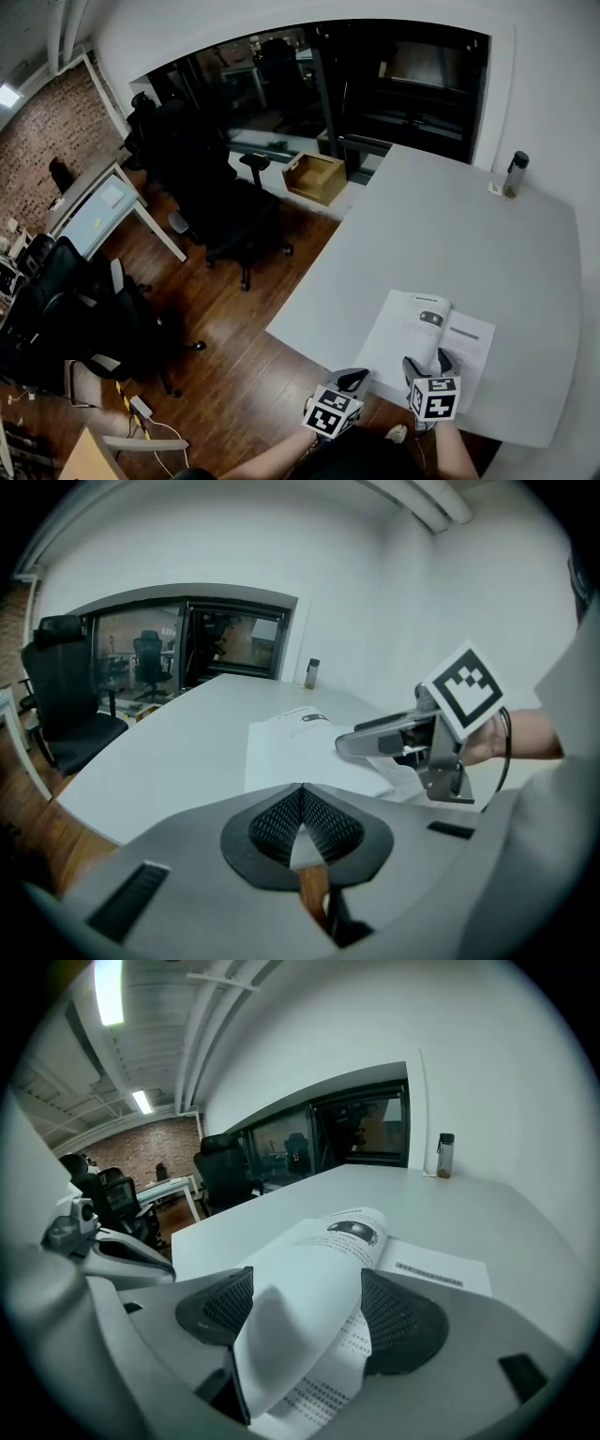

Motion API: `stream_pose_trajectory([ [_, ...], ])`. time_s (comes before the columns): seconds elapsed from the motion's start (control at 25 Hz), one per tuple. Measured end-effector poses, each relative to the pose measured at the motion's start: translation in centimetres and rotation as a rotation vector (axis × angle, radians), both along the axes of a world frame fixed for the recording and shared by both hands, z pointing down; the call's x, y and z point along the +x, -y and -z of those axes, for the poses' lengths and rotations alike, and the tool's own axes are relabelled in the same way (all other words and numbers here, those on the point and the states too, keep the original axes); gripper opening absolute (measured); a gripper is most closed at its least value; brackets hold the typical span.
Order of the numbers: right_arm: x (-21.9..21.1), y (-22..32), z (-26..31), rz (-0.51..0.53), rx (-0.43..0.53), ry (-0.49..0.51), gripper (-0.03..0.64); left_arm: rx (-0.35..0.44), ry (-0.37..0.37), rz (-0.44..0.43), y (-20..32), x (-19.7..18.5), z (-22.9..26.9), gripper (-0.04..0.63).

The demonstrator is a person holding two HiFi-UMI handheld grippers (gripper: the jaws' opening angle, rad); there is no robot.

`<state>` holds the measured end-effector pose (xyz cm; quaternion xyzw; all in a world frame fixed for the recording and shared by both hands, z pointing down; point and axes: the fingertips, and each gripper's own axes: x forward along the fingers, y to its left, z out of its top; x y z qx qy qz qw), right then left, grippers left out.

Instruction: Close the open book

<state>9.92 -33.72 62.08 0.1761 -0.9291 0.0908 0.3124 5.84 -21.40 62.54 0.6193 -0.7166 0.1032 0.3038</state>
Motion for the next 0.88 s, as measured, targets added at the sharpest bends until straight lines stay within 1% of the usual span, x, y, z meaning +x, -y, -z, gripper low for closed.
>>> stream_pose_trajectory([
  [0.2, -0.6, 0.2, -1.9, -0.024, -0.045, -0.052, 0.336, -0.03, -0.021, -0.053, -0.6, 1.8, -1.2, 0.005],
  [0.4, -0.5, 0.6, -2.2, -0.011, -0.015, -0.073, 0.336, -0.055, -0.047, -0.079, -0.8, 3.3, -2.5, 0.005],
  [0.56, -0.3, 0.6, -2.0, -0.007, -0.027, -0.073, 0.334, -0.088, -0.056, -0.116, -0.4, 4.9, -4.3, 0.005],
  [0.72, -0.3, 0.7, -1.9, -0.004, -0.067, -0.069, 0.334, -0.091, -0.079, -0.11, 0.8, 6.1, -5.6, 0.005],
  [0.88, -0.3, 0.6, -1.7, 0.011, -0.107, -0.073, 0.334, -0.124, -0.092, -0.099, 1.6, 6.7, -6.1, 0.005],
])
